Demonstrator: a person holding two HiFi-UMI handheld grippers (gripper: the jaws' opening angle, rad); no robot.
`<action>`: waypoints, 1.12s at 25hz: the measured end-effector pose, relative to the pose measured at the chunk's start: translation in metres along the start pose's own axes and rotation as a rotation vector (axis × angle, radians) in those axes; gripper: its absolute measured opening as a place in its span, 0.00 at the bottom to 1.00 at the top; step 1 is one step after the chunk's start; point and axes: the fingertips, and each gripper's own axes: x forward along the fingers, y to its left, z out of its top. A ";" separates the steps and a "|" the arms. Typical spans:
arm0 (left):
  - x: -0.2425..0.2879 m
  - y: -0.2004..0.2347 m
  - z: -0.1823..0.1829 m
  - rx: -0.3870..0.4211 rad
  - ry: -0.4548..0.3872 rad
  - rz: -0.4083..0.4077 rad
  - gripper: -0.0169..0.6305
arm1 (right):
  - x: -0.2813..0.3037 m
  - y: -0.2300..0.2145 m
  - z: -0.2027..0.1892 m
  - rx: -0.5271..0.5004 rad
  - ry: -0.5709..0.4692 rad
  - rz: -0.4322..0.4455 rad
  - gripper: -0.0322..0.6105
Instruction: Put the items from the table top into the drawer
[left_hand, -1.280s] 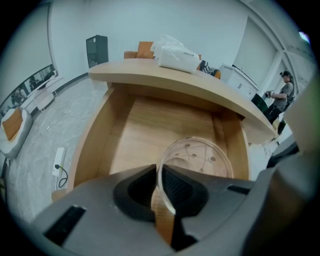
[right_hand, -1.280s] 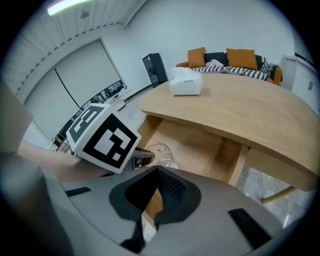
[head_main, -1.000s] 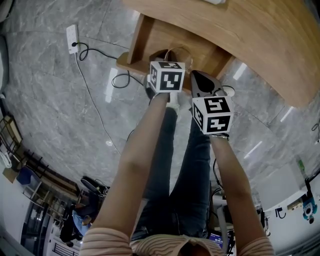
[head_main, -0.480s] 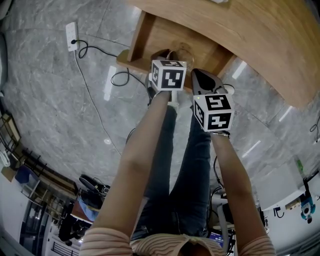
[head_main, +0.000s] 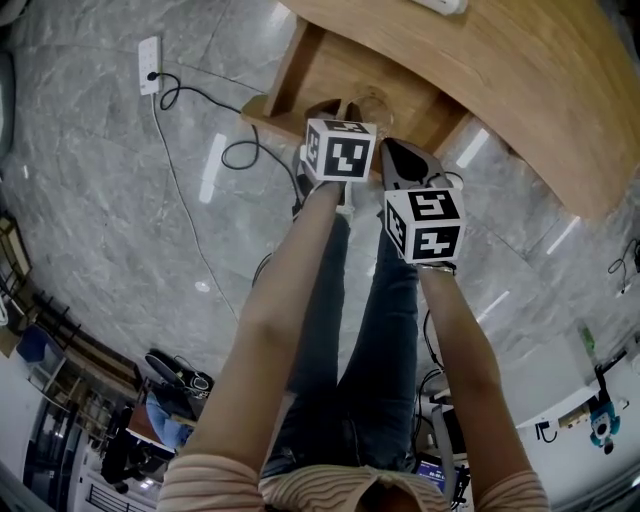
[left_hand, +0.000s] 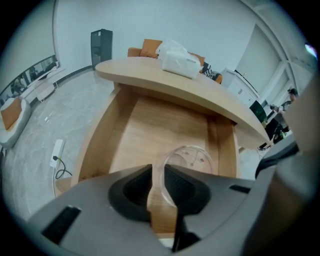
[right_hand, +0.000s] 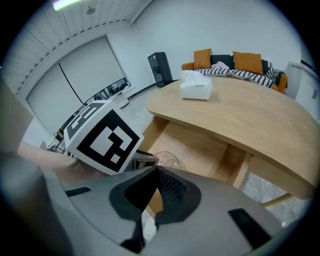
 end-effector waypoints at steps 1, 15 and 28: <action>-0.005 0.000 0.001 -0.003 -0.012 -0.004 0.13 | -0.002 0.003 0.002 -0.004 -0.004 -0.001 0.05; -0.097 0.012 0.027 -0.051 -0.185 -0.049 0.09 | -0.049 0.036 0.039 -0.019 -0.094 0.001 0.05; -0.203 -0.010 0.082 -0.047 -0.352 -0.119 0.05 | -0.122 0.052 0.100 0.030 -0.244 0.003 0.05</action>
